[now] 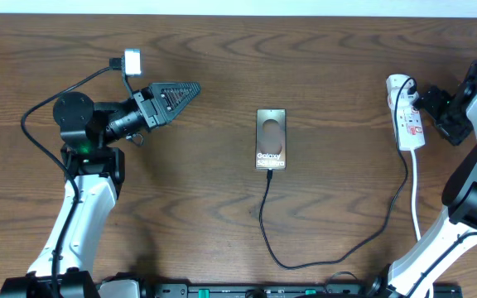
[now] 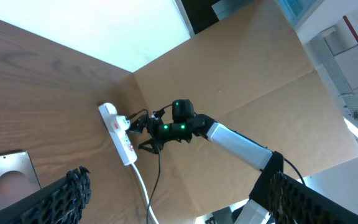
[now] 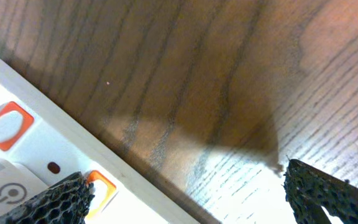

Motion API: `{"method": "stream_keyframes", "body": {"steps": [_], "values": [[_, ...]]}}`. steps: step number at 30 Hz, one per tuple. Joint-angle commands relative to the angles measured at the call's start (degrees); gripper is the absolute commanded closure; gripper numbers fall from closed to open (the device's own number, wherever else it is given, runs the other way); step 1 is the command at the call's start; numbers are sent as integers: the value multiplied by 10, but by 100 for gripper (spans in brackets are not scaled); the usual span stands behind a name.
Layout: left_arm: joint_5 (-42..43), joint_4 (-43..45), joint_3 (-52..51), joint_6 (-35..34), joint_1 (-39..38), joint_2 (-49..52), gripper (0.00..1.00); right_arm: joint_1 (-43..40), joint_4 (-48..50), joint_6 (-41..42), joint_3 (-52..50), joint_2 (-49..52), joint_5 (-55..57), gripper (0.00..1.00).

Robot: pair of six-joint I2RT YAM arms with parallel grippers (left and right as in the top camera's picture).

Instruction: Plug charger to phone and switch on socket

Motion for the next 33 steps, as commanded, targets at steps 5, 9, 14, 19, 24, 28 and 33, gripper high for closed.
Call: {"method": "stream_keyframes", "body": {"steps": [5,9,14,19,24,28,33], "values": [[-2,3,7,4,2,-1,7,10,-33,-8,-12,9,-27,1],[-2,3,7,4,2,-1,7,10,-37,-8,-12,9,-28,1],[-2,3,7,4,2,-1,7,10,-41,-8,-12,9,-28,1],[-2,3,7,4,2,-1,7,10,-41,-8,-12,9,-28,1],[-2,3,7,4,2,-1,7,10,-46,-8,-12,9,-26,1],[-2,3,7,4,2,-1,7,4,-46,12,-12,8,11,1],[-2,3,7,4,2,-1,7,1,-35,33,-12,8,50,1]]}}
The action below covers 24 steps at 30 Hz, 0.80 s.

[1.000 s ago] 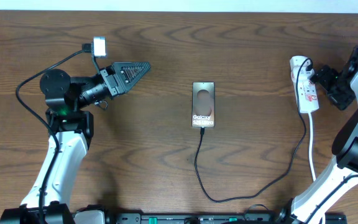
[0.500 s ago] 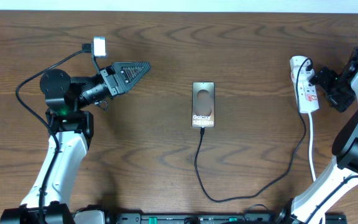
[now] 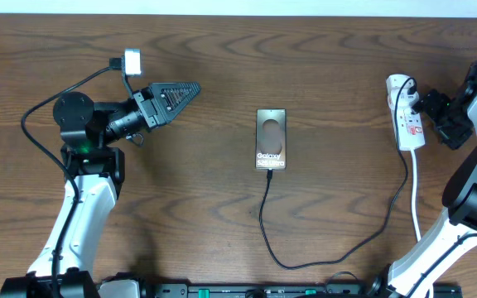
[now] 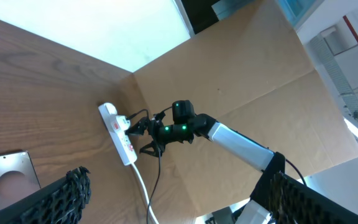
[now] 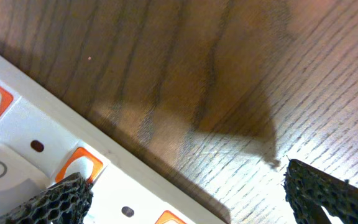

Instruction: Plug charger to phone and switch on socket

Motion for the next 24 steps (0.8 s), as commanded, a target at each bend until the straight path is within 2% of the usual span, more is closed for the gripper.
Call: {"method": "stream_keyframes", "body": {"steps": [1,6,24], "values": [[-3,3,7,4,2,-1,7,2,3,13,-13,14,42,1],[-3,3,7,4,2,-1,7,4,17,13,-13,14,0,1],[-3,3,7,4,2,-1,7,25,36,12,-13,14,-18,1]]}}
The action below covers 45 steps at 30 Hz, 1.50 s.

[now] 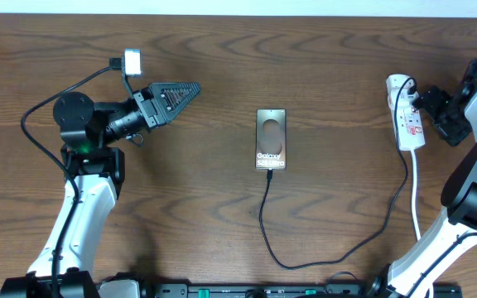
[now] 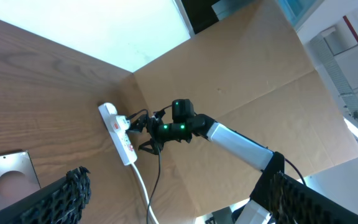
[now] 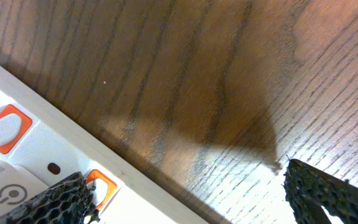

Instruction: Plug charger to phone and switch on socket

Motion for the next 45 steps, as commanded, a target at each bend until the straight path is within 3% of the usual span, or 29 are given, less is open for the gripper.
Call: {"method": "stream_keyframes", "body": {"steps": [1,45], "values": [[-2,3,7,4,2,-1,7,18,-7,2,-7,14,-23,1],[-2,3,7,4,2,-1,7,31,-39,41,-27,14,-47,1]]}}
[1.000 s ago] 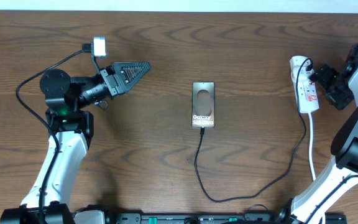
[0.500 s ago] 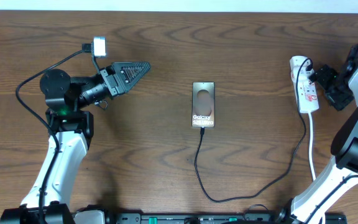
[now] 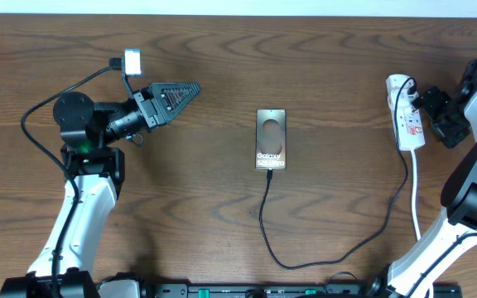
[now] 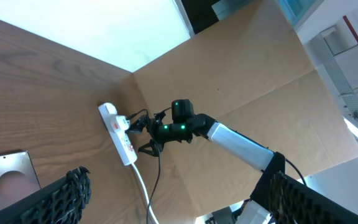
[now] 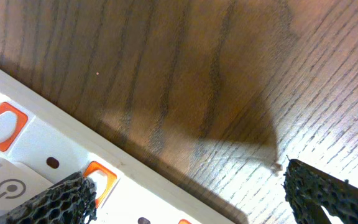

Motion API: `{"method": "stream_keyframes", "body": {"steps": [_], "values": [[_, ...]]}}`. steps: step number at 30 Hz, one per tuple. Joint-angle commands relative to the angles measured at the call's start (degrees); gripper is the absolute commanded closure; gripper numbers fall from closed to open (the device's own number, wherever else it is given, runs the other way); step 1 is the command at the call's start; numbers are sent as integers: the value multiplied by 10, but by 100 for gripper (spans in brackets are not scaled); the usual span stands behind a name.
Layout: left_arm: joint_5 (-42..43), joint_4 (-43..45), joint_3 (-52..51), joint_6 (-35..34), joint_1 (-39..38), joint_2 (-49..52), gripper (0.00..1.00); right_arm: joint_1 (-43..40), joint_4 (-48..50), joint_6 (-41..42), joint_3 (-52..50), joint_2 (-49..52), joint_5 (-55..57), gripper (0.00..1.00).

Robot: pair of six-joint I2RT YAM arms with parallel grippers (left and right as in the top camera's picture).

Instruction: Plug charger to phone and switch on socket

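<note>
The phone (image 3: 271, 139) lies face down mid-table, with the black charger cable (image 3: 265, 217) in its near end. The cable loops right to the white power strip (image 3: 407, 116). My right gripper (image 3: 427, 110) is open at the strip's right side. In the right wrist view the strip (image 5: 36, 168) shows orange-rimmed switches (image 5: 2, 124), and my left fingertip (image 5: 67, 199) rests at the edge of one switch (image 5: 99, 177). The other finger (image 5: 328, 193) hangs over bare wood. My left gripper (image 3: 179, 89) is open, held above the table at the left.
The strip's white lead (image 3: 415, 194) runs toward the table's front edge. A brown cardboard wall (image 4: 241, 81) stands behind the table's right end. The wooden table (image 3: 222, 50) is bare around the phone.
The right gripper has shifted slightly against the strip, so a little more of the strip shows in its view. Its fingertip is still at the orange switch. Phone, cable and left arm are unchanged.
The right gripper was open at the strip with a fingertip by an orange switch. Then it sat a little further along the strip, then back near where it was, and now slightly shifted again. The phone stayed plugged in and the left arm still.
</note>
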Motion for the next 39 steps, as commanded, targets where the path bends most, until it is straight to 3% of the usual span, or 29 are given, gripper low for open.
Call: {"method": "stream_keyframes", "body": {"steps": [1,28,39], "values": [[-3,3,7,4,2,-1,7,28,-20,0,-26,15,-41,1],[-3,3,7,4,2,-1,7,14,-65,11,-24,14,-36,1],[-3,3,7,4,2,-1,7,-47,-81,-93,-16,13,-112,1]]}}
